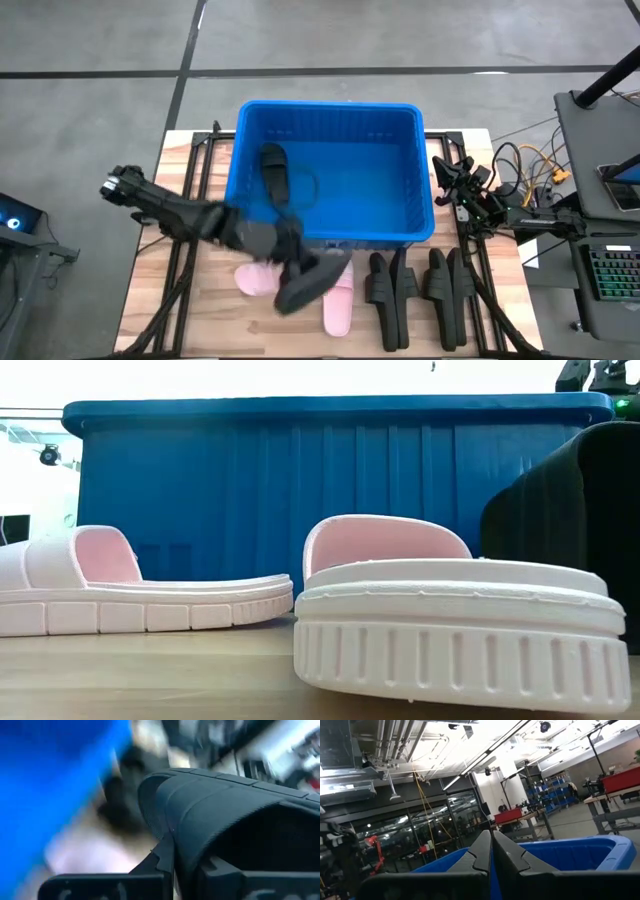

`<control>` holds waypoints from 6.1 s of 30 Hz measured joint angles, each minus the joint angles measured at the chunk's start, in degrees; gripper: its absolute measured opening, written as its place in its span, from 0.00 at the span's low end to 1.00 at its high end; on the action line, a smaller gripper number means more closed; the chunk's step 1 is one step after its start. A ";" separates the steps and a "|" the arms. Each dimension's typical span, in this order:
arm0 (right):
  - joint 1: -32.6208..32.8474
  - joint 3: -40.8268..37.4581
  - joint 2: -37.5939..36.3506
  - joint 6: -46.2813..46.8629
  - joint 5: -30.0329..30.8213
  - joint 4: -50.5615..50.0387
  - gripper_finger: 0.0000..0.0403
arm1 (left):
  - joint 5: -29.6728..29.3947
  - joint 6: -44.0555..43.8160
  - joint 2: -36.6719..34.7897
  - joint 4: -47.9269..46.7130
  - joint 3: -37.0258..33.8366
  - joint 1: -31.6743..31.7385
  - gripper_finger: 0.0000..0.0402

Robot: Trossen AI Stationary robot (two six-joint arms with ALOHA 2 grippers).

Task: Pick and place slides into bin
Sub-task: Put the black slide into the bin, then put the left pink slide into the bin

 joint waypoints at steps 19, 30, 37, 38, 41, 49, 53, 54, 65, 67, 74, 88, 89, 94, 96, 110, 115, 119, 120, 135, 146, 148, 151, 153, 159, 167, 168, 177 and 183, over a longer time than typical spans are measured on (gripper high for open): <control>0.01 0.00 -0.02 12.32 0.02 0.01 0.02 | -27.24 58.46 3.63 -17.43 2.61 29.24 0.00; 0.01 -0.02 0.17 12.32 0.04 0.00 0.02 | -32.42 61.50 11.43 -27.91 2.55 39.04 0.00; 0.00 -0.02 0.39 12.28 0.04 0.01 0.02 | -32.62 61.61 16.05 -33.05 2.37 41.21 0.00; 0.00 -0.02 0.39 12.28 0.03 0.01 0.02 | -32.62 61.58 16.55 -32.99 2.29 41.50 0.00; -0.01 -0.02 0.39 12.26 0.02 -0.03 0.02 | -32.51 61.59 17.79 -32.23 2.20 41.77 0.00; 0.01 -0.02 0.39 12.26 0.04 -0.01 0.02 | -32.81 62.57 18.01 -30.21 1.50 42.32 0.00; 0.01 -0.02 0.39 12.26 0.04 -0.01 0.02 | -35.58 62.55 17.99 -30.30 -1.40 44.11 0.00; 0.01 -0.02 0.39 12.26 0.02 -0.01 0.02 | -35.52 62.51 17.99 -30.21 -2.37 44.55 0.00; 0.00 -0.02 0.39 12.13 0.04 -0.06 0.02 | -35.32 62.95 17.99 -22.71 -11.01 46.27 0.00; 0.01 -0.02 0.39 12.13 0.04 -0.06 0.02 | -34.29 62.95 17.94 -22.54 -11.64 46.47 0.03; 0.00 -0.02 0.39 12.28 0.03 -0.09 0.02 | -30.86 62.90 17.86 -22.45 -12.03 47.11 0.29; 0.01 -0.02 0.39 12.24 0.02 -1.67 0.02 | -22.73 63.01 11.94 -29.71 -11.94 47.11 0.91; -0.01 -0.02 0.39 12.24 0.02 -1.70 0.02 | -22.03 63.03 11.18 -30.42 -11.86 47.11 0.94; 0.00 -0.02 0.39 12.11 0.02 -1.72 0.02 | -17.50 62.94 7.59 -34.58 -10.98 46.88 0.98; 0.00 -0.02 0.39 12.09 0.02 -1.72 0.02 | -14.63 62.49 6.19 -36.64 -9.81 46.27 0.98; 0.01 -0.02 0.37 12.11 0.02 -1.86 0.02 | 18.86 18.29 -1.72 -41.43 10.68 38.98 0.98; 0.01 -0.02 0.35 12.40 0.02 -1.96 0.02 | 32.76 -1.10 -1.79 -39.65 14.77 34.39 0.98; 0.01 -0.02 0.35 13.13 0.02 -1.96 0.02 | 36.26 -13.22 -1.79 -32.44 15.42 26.60 0.98; 0.01 -0.02 0.35 13.15 0.00 -1.96 0.02 | 36.17 -15.82 -1.41 -31.48 15.44 24.76 0.98; -0.01 -0.02 0.48 12.29 0.00 -3.30 0.02 | 6.62 -52.86 11.94 -43.56 15.20 1.56 0.98; 0.00 -0.02 0.50 12.24 -0.02 -4.65 0.02 | 11.26 -63.62 28.14 -47.07 15.20 -3.70 0.98; -0.01 -0.02 0.50 12.21 -0.02 -4.71 0.02 | 11.38 -64.08 30.62 -48.46 15.20 -3.97 0.98; 0.00 -0.02 0.50 12.22 -0.02 -4.71 0.02 | 12.67 -65.11 33.59 -52.12 15.20 -4.06 0.98; 0.01 -0.02 0.50 12.22 -0.04 -4.71 0.02 | 13.14 -65.24 34.84 -54.90 15.18 -4.06 0.98; 0.00 -0.02 0.57 12.21 -0.06 -4.71 0.02 | 13.16 -67.02 36.50 -60.76 14.88 -4.01 0.98; 0.01 -0.02 0.63 12.06 -0.09 -5.15 0.02 | 14.58 -66.99 38.70 -60.35 12.62 -3.95 0.98; 0.01 -0.02 0.66 12.06 -0.08 -5.15 0.02 | 15.01 -66.98 38.71 -60.33 12.21 -3.97 0.97; 0.00 -0.02 0.70 12.06 -0.09 -5.46 0.02 | 15.62 -67.45 38.65 -58.98 9.93 -3.95 0.63; -0.01 -0.02 0.72 12.06 -0.09 -5.56 0.02 | 16.36 -61.69 38.55 -58.56 9.67 -3.99 0.21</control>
